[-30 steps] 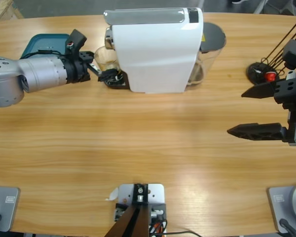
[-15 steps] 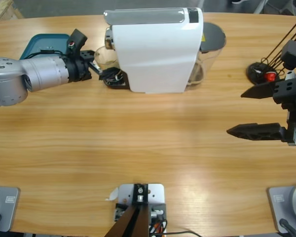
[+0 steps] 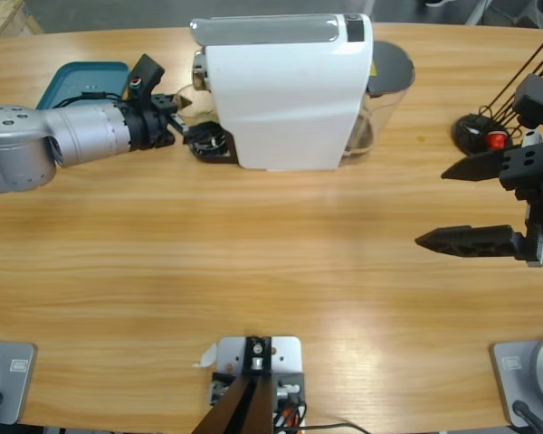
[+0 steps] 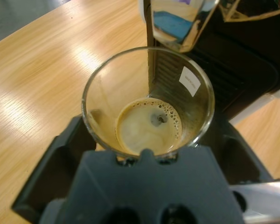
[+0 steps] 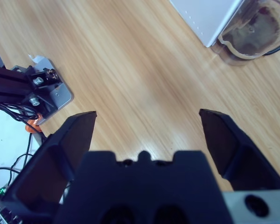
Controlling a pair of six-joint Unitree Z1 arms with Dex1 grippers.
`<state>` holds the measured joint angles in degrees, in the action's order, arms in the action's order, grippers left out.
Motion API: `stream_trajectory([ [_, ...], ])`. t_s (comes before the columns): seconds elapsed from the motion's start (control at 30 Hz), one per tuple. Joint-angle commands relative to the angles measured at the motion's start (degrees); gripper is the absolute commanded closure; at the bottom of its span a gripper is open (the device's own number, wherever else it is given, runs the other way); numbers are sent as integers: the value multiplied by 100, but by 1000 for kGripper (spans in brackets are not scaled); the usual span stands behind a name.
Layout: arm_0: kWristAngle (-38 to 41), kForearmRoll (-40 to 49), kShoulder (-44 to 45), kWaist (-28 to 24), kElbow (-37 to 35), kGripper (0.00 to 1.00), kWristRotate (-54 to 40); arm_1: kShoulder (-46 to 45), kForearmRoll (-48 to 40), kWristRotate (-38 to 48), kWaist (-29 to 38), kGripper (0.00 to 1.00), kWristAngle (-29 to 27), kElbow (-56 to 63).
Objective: Pour coffee
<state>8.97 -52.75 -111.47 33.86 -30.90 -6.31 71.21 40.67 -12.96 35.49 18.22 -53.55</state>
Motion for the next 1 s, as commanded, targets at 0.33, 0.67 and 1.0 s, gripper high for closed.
stream_trajectory([
  [0.33, 344, -236, -184, -142, 387, 869, -67, 165, -15, 74, 63, 0, -65, 126],
  [0.67, -268, -350, 381, -487, 868, 865, -142, 137, -15, 74, 63, 0, -56, 135],
  [1.0, -1706, -315, 1451, -886, 1174, 860, -283, 102, -24, 74, 63, 0, -56, 143],
])
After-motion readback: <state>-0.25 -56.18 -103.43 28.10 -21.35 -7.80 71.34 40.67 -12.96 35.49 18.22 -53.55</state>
